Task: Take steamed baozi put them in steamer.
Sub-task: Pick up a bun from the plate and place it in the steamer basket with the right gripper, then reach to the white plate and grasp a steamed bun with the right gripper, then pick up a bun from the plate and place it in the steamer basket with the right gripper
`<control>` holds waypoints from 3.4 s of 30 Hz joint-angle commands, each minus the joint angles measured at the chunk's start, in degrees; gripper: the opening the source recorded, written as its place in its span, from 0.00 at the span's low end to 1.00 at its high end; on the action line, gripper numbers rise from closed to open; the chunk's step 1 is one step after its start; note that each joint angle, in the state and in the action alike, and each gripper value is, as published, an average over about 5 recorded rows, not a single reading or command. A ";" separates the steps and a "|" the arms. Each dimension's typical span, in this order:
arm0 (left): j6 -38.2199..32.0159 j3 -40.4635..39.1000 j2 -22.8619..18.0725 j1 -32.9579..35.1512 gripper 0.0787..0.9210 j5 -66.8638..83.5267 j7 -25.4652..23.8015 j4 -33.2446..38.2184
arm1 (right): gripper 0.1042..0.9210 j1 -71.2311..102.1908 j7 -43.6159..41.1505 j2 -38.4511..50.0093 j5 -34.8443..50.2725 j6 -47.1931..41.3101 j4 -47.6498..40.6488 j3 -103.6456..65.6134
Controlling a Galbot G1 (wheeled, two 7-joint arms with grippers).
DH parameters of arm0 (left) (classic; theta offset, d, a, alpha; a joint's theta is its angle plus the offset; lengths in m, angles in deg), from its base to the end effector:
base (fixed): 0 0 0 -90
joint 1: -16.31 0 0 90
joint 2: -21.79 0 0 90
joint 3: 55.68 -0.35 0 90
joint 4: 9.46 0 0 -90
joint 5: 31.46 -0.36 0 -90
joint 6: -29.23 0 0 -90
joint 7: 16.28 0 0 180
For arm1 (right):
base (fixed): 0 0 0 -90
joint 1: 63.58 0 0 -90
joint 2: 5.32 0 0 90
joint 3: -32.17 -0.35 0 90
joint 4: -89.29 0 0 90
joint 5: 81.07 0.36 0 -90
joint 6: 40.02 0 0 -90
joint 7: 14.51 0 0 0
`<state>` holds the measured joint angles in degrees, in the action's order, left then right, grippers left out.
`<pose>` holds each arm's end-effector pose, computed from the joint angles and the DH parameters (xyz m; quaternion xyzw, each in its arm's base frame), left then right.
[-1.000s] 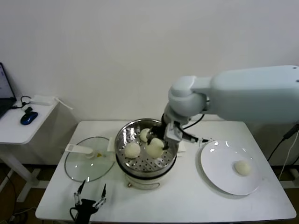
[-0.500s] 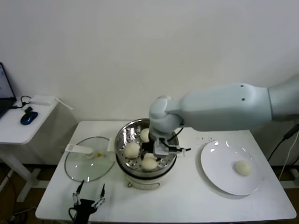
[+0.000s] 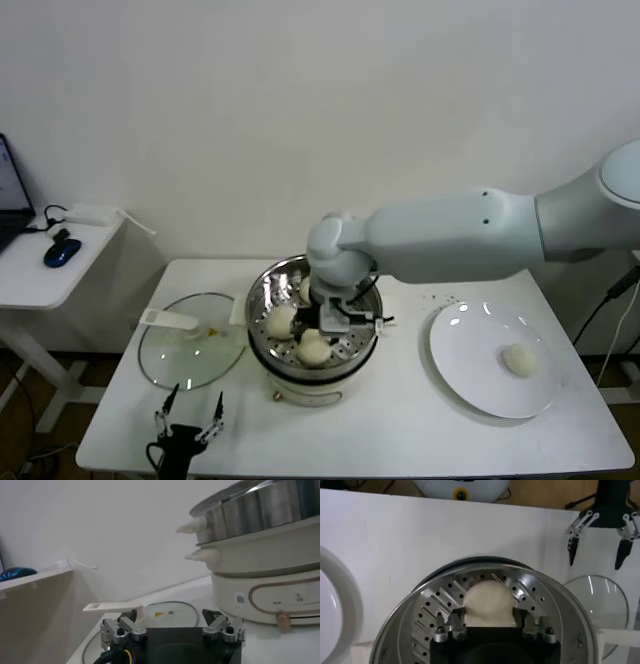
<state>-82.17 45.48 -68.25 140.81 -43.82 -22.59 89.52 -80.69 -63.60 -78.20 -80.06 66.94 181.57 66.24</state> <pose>0.1211 0.0686 -0.4398 -0.0153 -0.9875 -0.1471 0.0541 0.4497 0.1860 -0.0724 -0.6686 0.0614 -0.7395 0.0484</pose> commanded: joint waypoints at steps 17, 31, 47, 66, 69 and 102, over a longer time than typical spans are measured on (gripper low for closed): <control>0.23 -0.61 0.44 0.09 0.88 -0.56 -0.09 -0.34 | 0.88 -21.48 -8.56 17.99 30.26 -22.22 -1.33 26.53; -0.24 -0.24 -0.12 0.50 0.88 -1.61 -0.05 -1.08 | 0.88 -2.60 -8.34 34.42 13.41 -28.32 -10.86 19.52; -0.24 0.26 -1.48 1.00 0.88 -3.79 -0.01 -1.89 | 0.88 26.14 -7.95 39.94 2.58 -23.61 -27.70 -7.48; -0.45 0.13 -1.77 1.15 0.88 -4.95 0.54 -2.19 | 0.86 37.40 -6.03 39.21 -1.18 -22.88 -32.19 -20.30; -0.41 0.04 -1.68 1.11 0.88 -4.98 0.77 -2.10 | 0.79 36.95 -5.31 39.37 -1.28 -23.04 -31.67 -20.59; -0.46 -1.38 -0.51 0.39 0.88 -3.82 0.24 0.10 | 0.49 -23.02 -4.82 14.80 52.00 -38.97 -1.88 10.60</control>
<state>-82.59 44.26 -68.78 141.43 -47.91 -22.30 89.57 -94.37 -70.22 -51.26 -46.20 34.87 174.68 77.06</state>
